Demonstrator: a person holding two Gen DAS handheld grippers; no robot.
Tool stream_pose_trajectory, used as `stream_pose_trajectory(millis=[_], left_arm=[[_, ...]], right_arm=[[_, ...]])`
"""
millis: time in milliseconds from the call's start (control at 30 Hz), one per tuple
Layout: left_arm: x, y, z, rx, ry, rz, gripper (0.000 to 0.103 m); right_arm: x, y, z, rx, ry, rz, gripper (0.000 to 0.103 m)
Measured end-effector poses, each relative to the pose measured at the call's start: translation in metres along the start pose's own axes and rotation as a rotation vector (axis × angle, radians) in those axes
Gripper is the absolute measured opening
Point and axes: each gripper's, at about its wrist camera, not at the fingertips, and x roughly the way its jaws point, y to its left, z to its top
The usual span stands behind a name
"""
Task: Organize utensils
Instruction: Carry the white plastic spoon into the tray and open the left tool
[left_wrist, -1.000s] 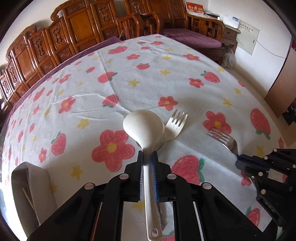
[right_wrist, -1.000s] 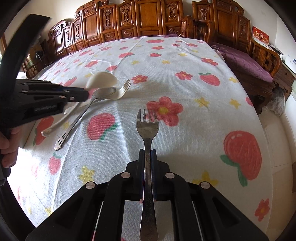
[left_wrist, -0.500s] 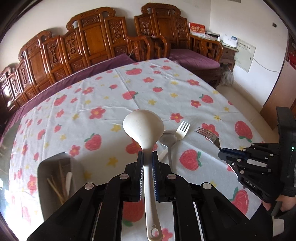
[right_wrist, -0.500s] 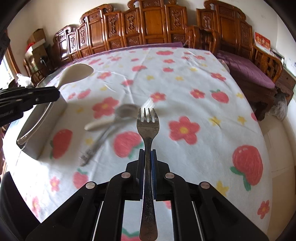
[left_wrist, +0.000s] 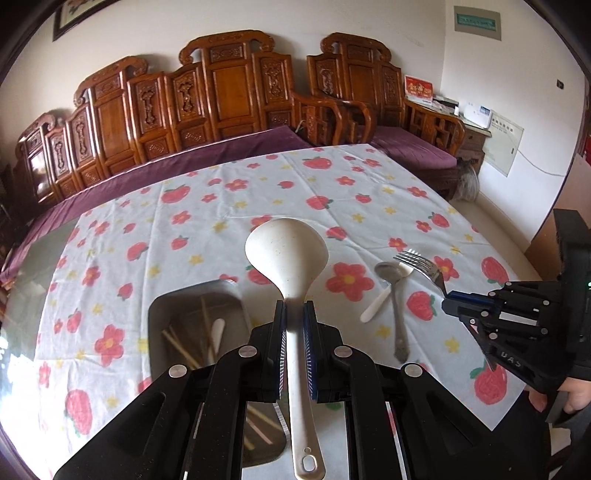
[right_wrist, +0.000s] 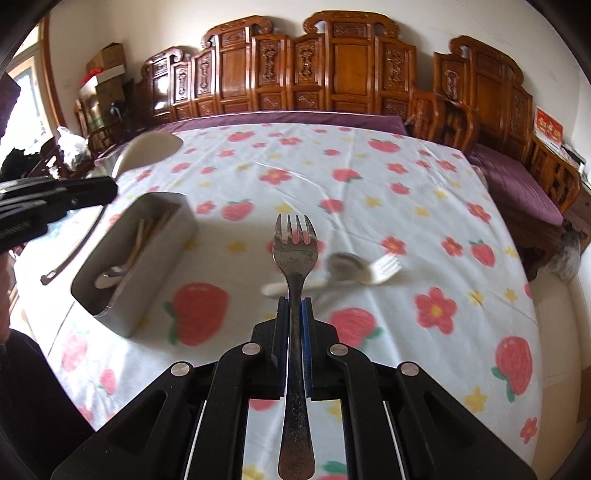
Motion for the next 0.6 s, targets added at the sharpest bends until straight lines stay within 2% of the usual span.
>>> stream_pose_trajectory(millis=[233,600], left_arm=[[0.001,0.039,-0.022,-0.053,-0.014,0.005,0.008],[0.022,0.073,-0.04,-0.114,0.0,0.009,0.008]], right_arm=[[0.006,0.044,0.009,-0.041,0.0,0.041,0.008],[0.022,0.078,0.015,-0.073,0.015,0.06,0.008]])
